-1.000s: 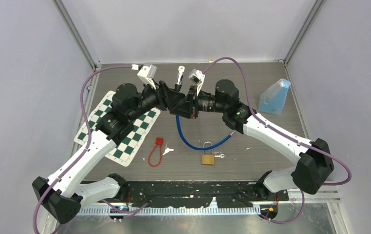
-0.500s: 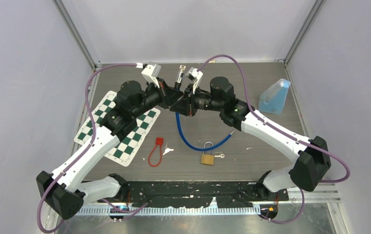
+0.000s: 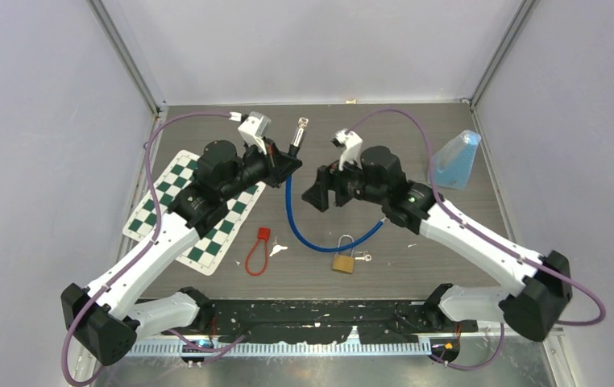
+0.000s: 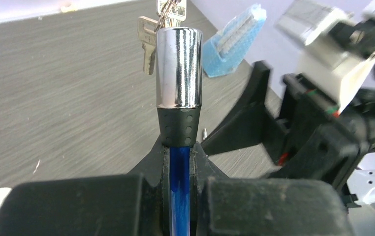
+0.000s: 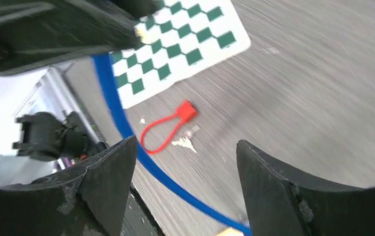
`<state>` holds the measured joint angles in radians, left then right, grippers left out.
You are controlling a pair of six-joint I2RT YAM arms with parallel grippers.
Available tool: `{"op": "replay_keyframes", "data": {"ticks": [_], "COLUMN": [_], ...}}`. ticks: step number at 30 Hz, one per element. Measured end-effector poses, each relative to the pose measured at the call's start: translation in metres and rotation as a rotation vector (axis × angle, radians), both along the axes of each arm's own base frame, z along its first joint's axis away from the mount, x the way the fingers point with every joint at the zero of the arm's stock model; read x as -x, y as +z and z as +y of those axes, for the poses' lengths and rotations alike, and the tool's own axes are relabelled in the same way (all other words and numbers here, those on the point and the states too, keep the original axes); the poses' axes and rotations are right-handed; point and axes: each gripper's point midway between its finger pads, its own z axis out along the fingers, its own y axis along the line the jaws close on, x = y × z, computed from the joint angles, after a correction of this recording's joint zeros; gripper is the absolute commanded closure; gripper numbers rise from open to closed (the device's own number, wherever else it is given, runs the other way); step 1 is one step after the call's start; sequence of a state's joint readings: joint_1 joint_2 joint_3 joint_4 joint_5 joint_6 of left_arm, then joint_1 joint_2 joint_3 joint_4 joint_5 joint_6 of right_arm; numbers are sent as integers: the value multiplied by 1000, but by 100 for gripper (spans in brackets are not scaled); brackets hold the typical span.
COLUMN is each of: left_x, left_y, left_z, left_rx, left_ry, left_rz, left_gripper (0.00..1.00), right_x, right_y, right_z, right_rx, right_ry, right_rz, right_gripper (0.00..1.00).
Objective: Lock with the key
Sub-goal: Pick up the lock from the center of the board, then lock the lock.
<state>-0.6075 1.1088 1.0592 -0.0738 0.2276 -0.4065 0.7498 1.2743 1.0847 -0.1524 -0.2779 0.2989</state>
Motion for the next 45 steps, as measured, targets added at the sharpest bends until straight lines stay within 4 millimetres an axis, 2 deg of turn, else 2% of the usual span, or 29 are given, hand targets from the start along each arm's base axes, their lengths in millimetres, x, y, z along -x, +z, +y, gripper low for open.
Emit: {"op": "replay_keyframes", "data": {"ticks": [4,6,8,11,13,16,20,24,25,27,33,37,40,42,45], "left_x": [4,6,8,9,10,11,13,14,14,14,14,14,15,15,17], "left_y": [-25,-34,-39,-37,-34,-30,-29,-27,-27,-28,-29,-28,-27,-26,-23], "left_z": [4,6,7,8,9,10,11,13,13,13,13,14,14,14,15], "left_rx": [-26,-36,-40,-33,-26,-17,-12,-8,-9,-9,-10,-10,-8,-5,-1], "left_ry": [4,9,11,11,11,11,11,15,16,18,18,19,19,19,19], "left_rz": [36,50,58,51,41,29,21,15,14,15,16,16,13,10,4], "left_gripper": [100,100,100,100,100,100,100,100,100,100,100,100,100,100,100], "right_x": [-2,-6,-7,3,13,20,27,29,29,27,21,19,18,16,9], "right_y": [-21,-35,-61,-113,-143,-171,-199,-208,-210,-216,-240,-246,-247,-248,-246], "right_z": [-58,-83,-109,-141,-157,-172,-184,-185,-185,-186,-192,-194,-195,-195,-190], "right_rx": [60,74,99,179,240,318,405,398,398,401,449,448,441,432,386], "right_ry": [-275,-410,-570,-776,-882,-1009,-1115,-1163,-1170,-1190,-1237,-1250,-1256,-1255,-1225], "right_rz": [96,155,251,411,498,582,657,689,694,707,744,754,755,753,728], "right_gripper": [25,23,22,22,22,24,30,42,52,61,63,65,86,94,95]}}
